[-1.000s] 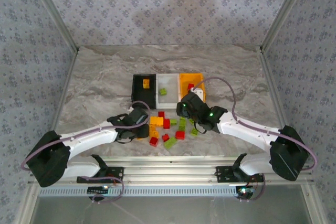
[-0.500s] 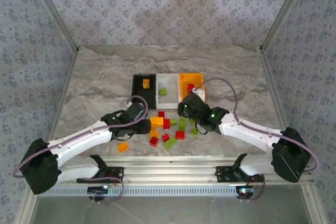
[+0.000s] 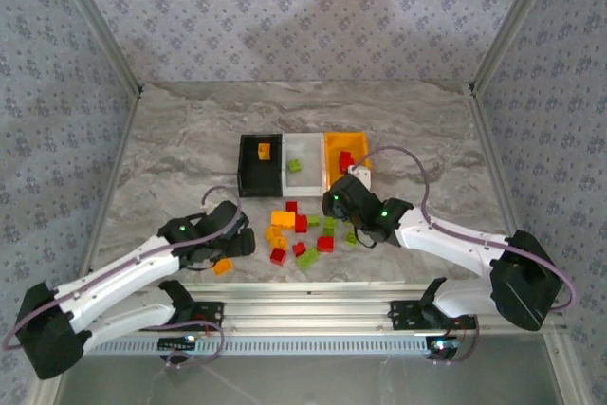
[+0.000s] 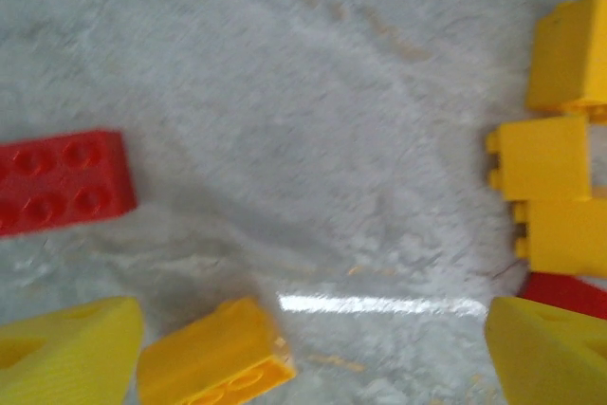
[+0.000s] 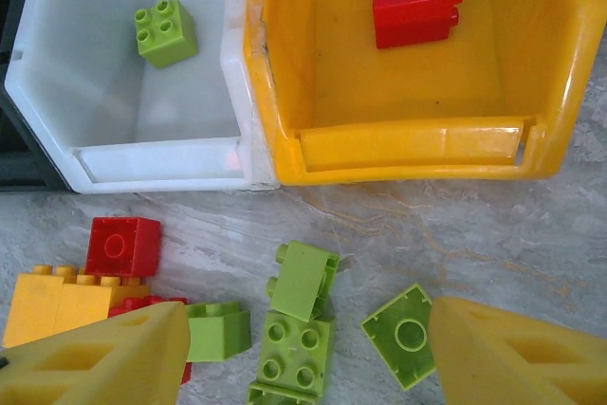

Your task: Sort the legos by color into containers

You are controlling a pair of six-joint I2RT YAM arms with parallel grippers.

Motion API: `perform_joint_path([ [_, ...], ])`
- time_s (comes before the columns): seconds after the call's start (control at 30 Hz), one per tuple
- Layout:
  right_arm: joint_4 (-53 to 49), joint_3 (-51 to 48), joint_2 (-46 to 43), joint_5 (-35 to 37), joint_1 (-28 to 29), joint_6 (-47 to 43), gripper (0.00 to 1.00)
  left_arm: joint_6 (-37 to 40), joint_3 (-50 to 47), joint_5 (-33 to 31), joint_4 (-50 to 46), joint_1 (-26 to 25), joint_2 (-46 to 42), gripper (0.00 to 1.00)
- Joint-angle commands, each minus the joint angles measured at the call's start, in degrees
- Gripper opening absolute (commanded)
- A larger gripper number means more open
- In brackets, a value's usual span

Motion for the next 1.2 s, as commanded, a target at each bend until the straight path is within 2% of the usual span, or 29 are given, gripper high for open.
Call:
perform_joint_path([
  [0.0, 0.48, -0.74, -1.93, 0.75, 0.21, 0.99, 0.70, -4.20, -2.06, 1.08, -5.44, -0.16, -4.18, 0.99],
  [0.13, 0.55, -1.38, -2.98, 0.89, -0.06, 0.91, 0.70, -4.96, -5.44, 3.48, -3.25, -0.15, -5.59, 1.00],
  [0.33, 0.42, -2.48, -4.56, 1.02, -0.45, 1.21, 0.70, -5.39, -9.50, 5.54, 3.11, 0.35, -0.29, 0.96],
  [0.47, 0.29, -3.28, -5.61, 1.21, -0.64, 1.48, 0.70, -4.08, -10.90, 6.29, 7.70, 1.35, 3.13, 0.85],
  [0.63, 0.44, -4.10, -6.58, 1.29, -0.79, 1.63, 0.70, -1.93, -10.27, 6.13, 8.26, 3.11, 5.38, 0.74],
  [0.97, 1.24, -4.98, -6.92, 1.39, -0.95, 2.06, 0.70, -0.83, -8.98, 7.43, 9.85, 3.38, 4.00, 0.47],
  [1.17, 1.19, -5.33, -7.59, 1.68, -0.94, 2.08, 0.70, 0.19, -4.26, 7.94, 7.24, 2.89, 2.42, 0.42],
])
